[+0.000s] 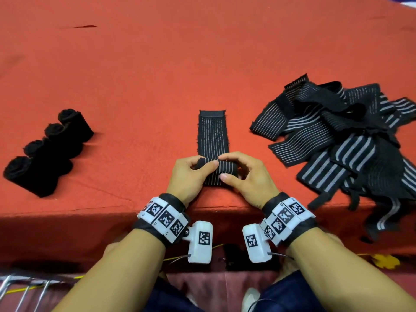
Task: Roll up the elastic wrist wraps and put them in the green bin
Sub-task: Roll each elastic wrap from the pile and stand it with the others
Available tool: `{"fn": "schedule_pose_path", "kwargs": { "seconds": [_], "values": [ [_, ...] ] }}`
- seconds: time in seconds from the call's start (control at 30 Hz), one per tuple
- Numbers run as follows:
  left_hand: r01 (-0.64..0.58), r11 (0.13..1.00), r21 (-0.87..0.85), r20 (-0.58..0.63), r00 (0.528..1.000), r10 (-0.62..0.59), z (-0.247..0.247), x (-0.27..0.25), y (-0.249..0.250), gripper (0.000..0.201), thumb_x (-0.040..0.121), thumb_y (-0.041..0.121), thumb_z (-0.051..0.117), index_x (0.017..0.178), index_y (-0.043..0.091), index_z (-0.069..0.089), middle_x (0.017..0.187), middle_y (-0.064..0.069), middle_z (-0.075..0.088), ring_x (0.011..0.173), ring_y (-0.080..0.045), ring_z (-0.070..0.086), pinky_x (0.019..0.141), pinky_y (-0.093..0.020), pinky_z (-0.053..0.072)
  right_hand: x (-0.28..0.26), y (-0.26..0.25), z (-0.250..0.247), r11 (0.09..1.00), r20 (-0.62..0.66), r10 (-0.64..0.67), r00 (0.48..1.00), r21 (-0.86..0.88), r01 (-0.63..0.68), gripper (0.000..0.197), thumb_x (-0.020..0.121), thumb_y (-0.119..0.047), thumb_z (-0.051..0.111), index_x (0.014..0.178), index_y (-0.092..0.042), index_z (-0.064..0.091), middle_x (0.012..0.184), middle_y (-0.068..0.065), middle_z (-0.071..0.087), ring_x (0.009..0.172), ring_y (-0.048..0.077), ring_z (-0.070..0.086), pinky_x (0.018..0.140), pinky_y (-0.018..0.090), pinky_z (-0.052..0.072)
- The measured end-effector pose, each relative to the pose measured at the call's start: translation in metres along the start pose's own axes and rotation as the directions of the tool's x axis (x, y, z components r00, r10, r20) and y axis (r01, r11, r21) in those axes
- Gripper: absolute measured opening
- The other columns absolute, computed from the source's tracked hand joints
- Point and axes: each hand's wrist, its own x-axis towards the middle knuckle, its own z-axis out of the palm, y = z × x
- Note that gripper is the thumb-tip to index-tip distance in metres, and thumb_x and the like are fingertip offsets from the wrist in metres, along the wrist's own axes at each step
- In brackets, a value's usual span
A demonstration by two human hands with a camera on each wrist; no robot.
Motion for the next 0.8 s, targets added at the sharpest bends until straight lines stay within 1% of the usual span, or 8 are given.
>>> {"fn": "schedule_pose_path", "kwargs": {
  "seconds": [0.1,0.17,0.23,0.33,0.43,0.57,0.67,0.8],
  "values": [
    [-0.032,0.999,0.035,0.015,0.999,0.031,-0.001,-0.001,-0.001,0.045,0.078,0.04,0.077,0.081,-0.004,0.065,0.073,-0.004,0.06,0.07,-0.014,0.055,0.069,-0.034,0.045,0.0,0.001,0.001,0.999,-0.019,-0.002,1.0,-0.047,0.002,0.029,0.085,-0.005,0.076,0.112,-0.017,0.073,0.109,-0.007,0.074,0.105,0.005,0.066,0.096,0.019,0.047],
    [-0.073,0.996,0.051,0.052,0.996,0.07,-0.005,-0.003,0.0,0.025,0.081,0.026,0.083,0.095,0.009,0.072,0.086,0.0,0.07,0.079,-0.01,0.062,0.078,-0.029,0.051,0.0,0.002,0.003,0.996,-0.039,0.016,0.999,-0.092,-0.019,0.023,0.088,-0.01,0.075,0.109,-0.02,0.073,0.105,-0.01,0.074,0.101,0.003,0.067,0.095,0.019,0.047],
    [-0.13,0.989,0.073,0.111,0.986,0.122,-0.011,-0.005,-0.001,0.03,0.079,0.011,0.085,0.106,0.017,0.071,0.098,0.003,0.073,0.089,-0.008,0.066,0.083,-0.023,0.053,-0.001,0.002,0.004,0.99,-0.044,0.037,0.998,-0.132,-0.042,0.019,0.091,-0.014,0.073,0.108,-0.022,0.073,0.1,-0.015,0.073,0.096,-0.003,0.066,0.091,0.018,0.048],
    [-0.136,0.988,0.069,0.12,0.985,0.127,-0.013,-0.006,-0.004,0.022,0.082,0.002,0.08,0.097,0.017,0.073,0.087,0.01,0.072,0.084,-0.006,0.065,0.081,-0.027,0.054,0.0,0.0,0.006,0.985,-0.021,0.052,0.998,-0.166,-0.054,0.014,0.092,-0.021,0.07,0.106,-0.021,0.072,0.094,-0.015,0.072,0.088,-0.003,0.064,0.085,0.022,0.05],
    [-0.107,0.993,0.049,0.067,0.992,0.104,-0.011,-0.005,0.0,0.013,0.085,0.005,0.078,0.09,0.015,0.074,0.08,0.008,0.072,0.077,-0.008,0.066,0.073,-0.027,0.054,-0.001,-0.003,0.007,0.987,-0.001,0.015,1.0,-0.16,-0.015,0.032,0.087,-0.02,0.074,0.118,-0.023,0.067,0.105,-0.014,0.069,0.096,-0.001,0.063,0.086,0.02,0.048],
    [-0.023,0.998,0.052,0.03,0.999,0.021,-0.009,0.003,0.006,0.013,0.084,0.002,0.077,0.092,0.012,0.075,0.069,0.012,0.069,0.062,0.0,0.062,0.056,-0.013,0.045,-0.002,0.0,0.005,0.992,0.007,-0.056,0.998,-0.114,0.056,0.052,0.078,-0.005,0.081,0.124,-0.022,0.066,0.117,-0.007,0.062,0.112,0.007,0.059,0.09,0.014,0.043],
    [-0.035,0.997,0.072,0.004,0.999,0.035,-0.007,0.002,0.005,0.014,0.084,0.006,0.076,0.093,0.016,0.076,0.074,0.01,0.071,0.067,-0.003,0.062,0.064,-0.02,0.047,-0.001,0.003,0.007,0.993,-0.016,-0.055,0.998,-0.107,0.053,0.037,0.081,-0.014,0.079,0.116,-0.021,0.072,0.112,-0.008,0.066,0.106,0.009,0.063,0.09,0.02,0.046],
    [-0.137,0.961,0.239,0.019,0.991,0.136,-0.007,-0.006,-0.003,0.009,0.084,0.032,0.076,0.093,0.033,0.075,0.091,0.013,0.074,0.085,-0.005,0.067,0.082,-0.026,0.051,-0.002,0.003,0.008,0.99,-0.072,-0.004,0.997,-0.141,-0.006,0.027,0.084,-0.016,0.079,0.11,-0.023,0.075,0.101,-0.011,0.073,0.09,0.001,0.066,0.08,0.02,0.048]
  ]
}}
